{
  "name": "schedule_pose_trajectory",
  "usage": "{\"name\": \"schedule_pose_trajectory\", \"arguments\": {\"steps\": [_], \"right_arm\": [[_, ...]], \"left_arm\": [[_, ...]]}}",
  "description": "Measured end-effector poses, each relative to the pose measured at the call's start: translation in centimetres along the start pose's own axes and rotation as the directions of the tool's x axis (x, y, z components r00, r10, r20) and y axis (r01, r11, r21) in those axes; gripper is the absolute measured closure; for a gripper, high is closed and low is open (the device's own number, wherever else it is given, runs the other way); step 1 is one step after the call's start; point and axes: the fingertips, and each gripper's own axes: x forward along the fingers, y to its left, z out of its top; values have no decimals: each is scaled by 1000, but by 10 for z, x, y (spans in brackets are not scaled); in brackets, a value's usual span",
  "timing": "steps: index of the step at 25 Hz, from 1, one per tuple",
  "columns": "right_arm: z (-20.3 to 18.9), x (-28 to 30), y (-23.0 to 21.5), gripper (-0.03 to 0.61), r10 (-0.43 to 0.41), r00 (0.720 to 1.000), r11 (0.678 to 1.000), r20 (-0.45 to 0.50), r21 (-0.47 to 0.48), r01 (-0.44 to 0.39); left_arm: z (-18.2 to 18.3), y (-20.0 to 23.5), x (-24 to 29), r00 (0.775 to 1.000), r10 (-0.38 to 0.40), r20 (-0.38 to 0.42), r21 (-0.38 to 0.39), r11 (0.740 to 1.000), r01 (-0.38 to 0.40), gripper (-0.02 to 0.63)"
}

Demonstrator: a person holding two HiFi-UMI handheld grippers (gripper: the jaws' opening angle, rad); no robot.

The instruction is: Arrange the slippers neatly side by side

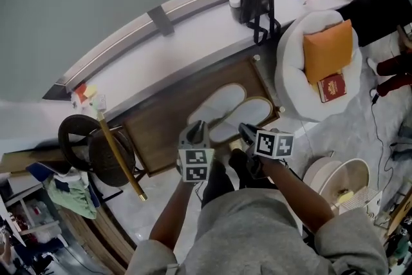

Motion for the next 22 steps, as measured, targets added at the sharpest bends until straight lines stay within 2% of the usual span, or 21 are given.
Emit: {"name": "schedule_pose_trajectory", "arguments": {"steps": [3, 5, 6, 9, 12, 15, 18, 20, 22], "right_arm": [[7, -4, -15, 548, -3, 1000, 1000, -11, -14, 3], [10, -5, -25, 548, -3, 1000, 1000, -22, -21, 3], [12, -6, -30, 548, -4, 1000, 1000, -27, -22, 4], [17, -9, -47, 548, -13, 999, 1000, -36, -21, 13], [20, -11, -63, 548, -31, 998, 999, -48, -19, 31], [22, -10, -70, 548, -34, 998, 999, -59, -12, 34], [27, -9, -75, 548, -35, 997, 999, -64, -12, 34], [29, -7, -77, 548, -33, 997, 999, -66, -15, 32], [31, -6, -78, 548, -33, 997, 999, -69, -18, 32]], "left_arm": [[3, -14, 19, 1000, -17, -19, 12, 1000, 17, 576], [2, -22, 32, 999, -25, -35, 29, 999, 26, 496], [1, -25, 39, 999, -28, -44, 45, 999, 29, 480], [-5, -38, 62, 995, -41, -87, 119, 992, 51, 454], [-19, -50, 90, 988, -50, -149, 214, 973, 82, 403], [-31, -51, 112, 981, -21, -195, 304, 949, 80, 396], [-34, -50, 129, 977, 19, -214, 350, 935, 58, 396], [-32, -44, 136, 976, 56, -212, 363, 931, 25, 399], [-30, -41, 140, 975, 67, -211, 339, 941, 9, 424]]}}
